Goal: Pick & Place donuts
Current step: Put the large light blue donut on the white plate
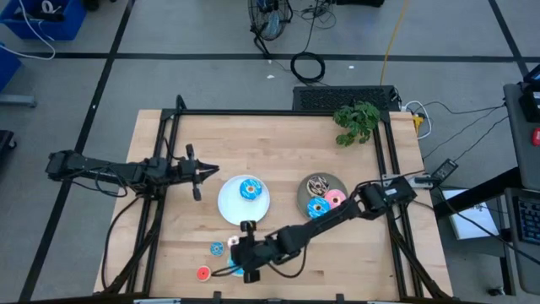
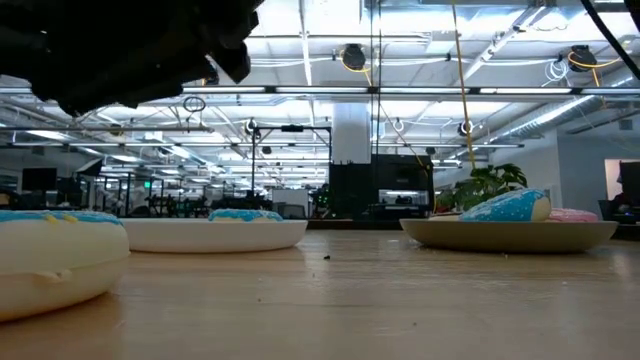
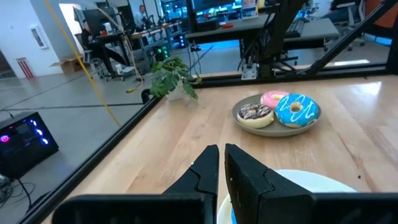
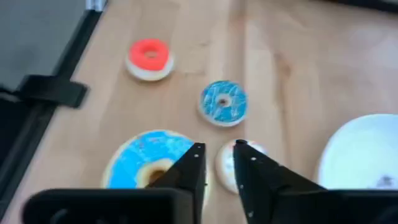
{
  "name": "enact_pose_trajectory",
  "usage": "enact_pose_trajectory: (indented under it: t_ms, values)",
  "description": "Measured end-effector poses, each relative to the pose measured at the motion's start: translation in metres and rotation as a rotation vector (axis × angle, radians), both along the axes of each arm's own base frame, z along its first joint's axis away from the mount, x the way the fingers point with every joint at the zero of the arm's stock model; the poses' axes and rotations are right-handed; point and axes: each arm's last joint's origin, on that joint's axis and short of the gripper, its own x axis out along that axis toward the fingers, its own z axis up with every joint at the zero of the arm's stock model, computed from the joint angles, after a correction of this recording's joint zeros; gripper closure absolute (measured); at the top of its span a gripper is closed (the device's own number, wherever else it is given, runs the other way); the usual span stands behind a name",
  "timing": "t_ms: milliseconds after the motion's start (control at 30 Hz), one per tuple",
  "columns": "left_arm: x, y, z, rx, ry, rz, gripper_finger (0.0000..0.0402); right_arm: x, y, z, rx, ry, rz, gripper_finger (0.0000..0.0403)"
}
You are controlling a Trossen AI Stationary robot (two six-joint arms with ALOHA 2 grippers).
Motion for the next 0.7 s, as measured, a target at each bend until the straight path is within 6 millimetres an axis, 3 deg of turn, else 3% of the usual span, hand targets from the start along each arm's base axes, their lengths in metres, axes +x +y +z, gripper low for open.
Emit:
enact_pose_trajectory:
  t_ms: [233, 400, 533, 700]
  values:
    - [0.0, 0.0, -0.001, 0.008, 0.013, 0.0, 0.0366, 0.0, 0.002, 0.005, 0.149, 0.036, 0.08, 0.0211]
    - [0.0, 0.0, -0.002, 0.008, 0.018, 0.0, 0.0366, -0.001, -0.003, -0.021, 0.182, 0.089, 0.023, 0.0134]
    - [0.0, 0.0, -0.002, 0.004, 0.018, 0.0, 0.0366, 0.0, -0.013, -0.036, 0.208, 0.066, -0.033, 0.0111]
    - [0.0, 0.0, -0.002, 0.0, 0.016, 0.001, 0.0366, -0.005, -0.016, -0.049, 0.151, 0.08, -0.067, 0.0111]
